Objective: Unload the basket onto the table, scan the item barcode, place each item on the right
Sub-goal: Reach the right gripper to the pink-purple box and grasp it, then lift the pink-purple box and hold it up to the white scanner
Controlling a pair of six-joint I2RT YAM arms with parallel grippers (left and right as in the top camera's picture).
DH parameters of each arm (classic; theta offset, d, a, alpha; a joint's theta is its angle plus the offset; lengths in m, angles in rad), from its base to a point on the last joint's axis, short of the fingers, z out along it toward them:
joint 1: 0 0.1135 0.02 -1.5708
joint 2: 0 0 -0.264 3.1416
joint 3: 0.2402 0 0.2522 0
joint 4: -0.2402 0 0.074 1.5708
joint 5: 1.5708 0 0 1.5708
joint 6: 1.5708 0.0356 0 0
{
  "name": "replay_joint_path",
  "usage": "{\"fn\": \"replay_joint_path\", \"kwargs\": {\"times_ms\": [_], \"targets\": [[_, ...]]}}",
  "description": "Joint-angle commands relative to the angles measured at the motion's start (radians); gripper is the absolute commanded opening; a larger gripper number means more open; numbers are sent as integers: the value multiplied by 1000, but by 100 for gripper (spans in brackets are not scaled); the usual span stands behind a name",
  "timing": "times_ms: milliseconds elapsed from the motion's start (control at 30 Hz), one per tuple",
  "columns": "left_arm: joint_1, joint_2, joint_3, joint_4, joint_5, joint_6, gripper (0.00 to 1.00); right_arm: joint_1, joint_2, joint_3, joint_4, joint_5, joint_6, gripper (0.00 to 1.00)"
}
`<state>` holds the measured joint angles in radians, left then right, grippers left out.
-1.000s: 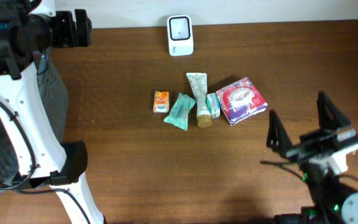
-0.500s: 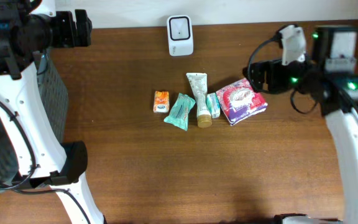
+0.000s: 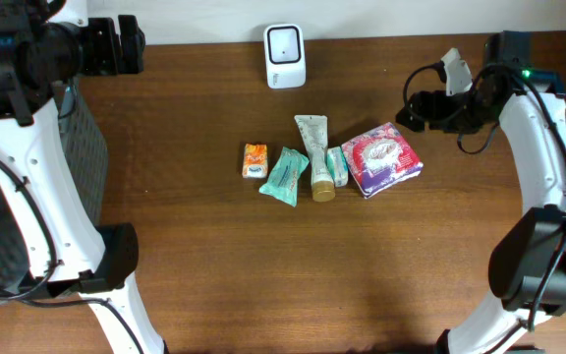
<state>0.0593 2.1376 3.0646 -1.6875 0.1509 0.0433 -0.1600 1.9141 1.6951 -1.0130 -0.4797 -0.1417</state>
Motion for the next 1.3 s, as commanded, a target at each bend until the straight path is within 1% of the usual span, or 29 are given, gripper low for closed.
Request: {"fn": "replay_joint_path", "kwargs": {"times_ms": [0,67,133,200,233,300,333,367,433,467,500,600,667,767,833,933,967,1133,1200,1267], "targets": [[3,-4,-1,0,10,-6,99,2,85,26,-2,43,-16,86],[3,-4,-1,0,10,-6,99,2,132,23,-10,42,-30,86],[3,-4,-1,0,10,-6,99,3,188,21,-40,37,-90,86],[3,-4,-1,0,10,-6,99,3,240,17,-56,-16,-94,86],[3,-4,-1,0,10,-6,99,3,257,10,-59,-51,-95,82],[3,-4,-1,0,10,-6,99,3,285,0,-68,-63,-95,81],[3,-4,-1,0,10,-6,99,3,303,-4,-80,-64,-100,76],[3,-4,-1,0,10,-6,99,4,312,-8,-93,-72,-117,65],[3,-4,-1,0,10,-6,99,3,314,-8,-120,-84,-116,24],[3,-4,-1,0,10,-6,99,3,313,-8,-135,-97,-116,11],[3,-4,-1,0,10,-6,99,3,312,-8,-145,-102,-112,4],[3,-5,-1,0,10,-6,99,3,296,0,-192,-146,-113,4],[3,-4,-1,0,10,-6,99,4,251,31,-225,-145,-113,4],[3,-4,-1,0,10,-6,99,3,113,76,-231,-138,-87,4],[3,-4,-1,0,10,-6,99,5,2,94,-216,-14,24,4],[3,-4,-1,0,10,-6,99,24,-97,95,-215,117,84,4],[3,-4,-1,0,10,-6,99,36,-109,95,-219,210,152,4],[3,-4,-1,0,10,-6,99,168,-103,77,-278,925,521,4],[3,-4,-1,0,10,-6,99,215,-87,77,-304,1050,574,4],[3,-4,-1,0,10,-6,99,255,-48,66,-308,1120,574,4]]}}
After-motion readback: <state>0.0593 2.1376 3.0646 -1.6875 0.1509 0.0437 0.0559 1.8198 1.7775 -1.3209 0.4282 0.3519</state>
